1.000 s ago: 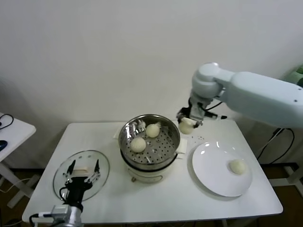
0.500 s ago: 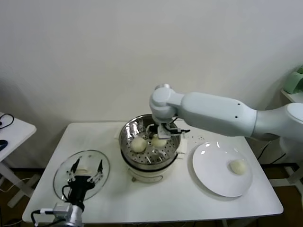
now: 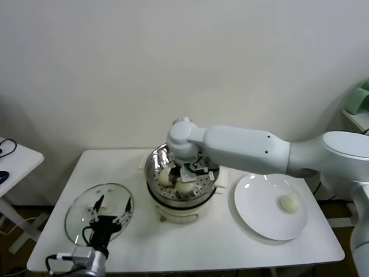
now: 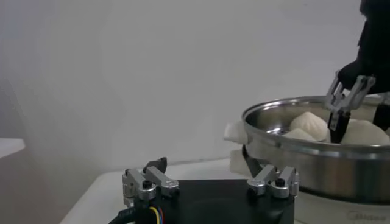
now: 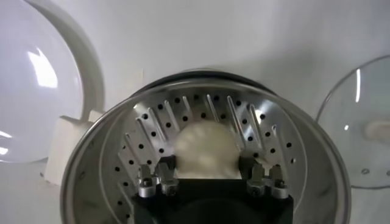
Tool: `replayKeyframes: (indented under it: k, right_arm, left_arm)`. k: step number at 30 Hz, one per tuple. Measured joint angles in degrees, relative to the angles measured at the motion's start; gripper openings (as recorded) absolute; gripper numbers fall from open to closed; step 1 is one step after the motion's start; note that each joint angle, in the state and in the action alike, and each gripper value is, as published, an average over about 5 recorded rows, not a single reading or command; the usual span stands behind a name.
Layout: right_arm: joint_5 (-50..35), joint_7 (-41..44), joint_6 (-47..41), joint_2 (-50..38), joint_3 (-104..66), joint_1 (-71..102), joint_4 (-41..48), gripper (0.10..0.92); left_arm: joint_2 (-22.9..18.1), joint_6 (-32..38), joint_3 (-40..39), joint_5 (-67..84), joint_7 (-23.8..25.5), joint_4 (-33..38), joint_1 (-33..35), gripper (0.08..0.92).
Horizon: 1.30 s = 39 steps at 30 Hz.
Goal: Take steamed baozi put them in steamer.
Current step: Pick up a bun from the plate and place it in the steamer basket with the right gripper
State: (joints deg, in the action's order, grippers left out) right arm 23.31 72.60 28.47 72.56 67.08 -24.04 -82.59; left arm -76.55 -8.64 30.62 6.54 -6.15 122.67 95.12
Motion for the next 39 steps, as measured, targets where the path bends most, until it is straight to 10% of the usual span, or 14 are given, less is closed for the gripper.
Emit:
replayKeyframes:
  k: [26,39]
  right_arm:
    - [-2.66,-0.62,1.35,-1.93,1.92,0.10,-1.31,0.673]
    - [-3.12,-0.99,1.79,-2.13,1.61,-0.19,-1.39,0.822]
  left_arm:
    - [-0.12,-0.12,-0.89,-0.40,-0.08,-1.23,-0.30,0.823]
    - [-0.35,-0.12,-0.90,-0.44,-0.10,-1.32,-0.14,0.823]
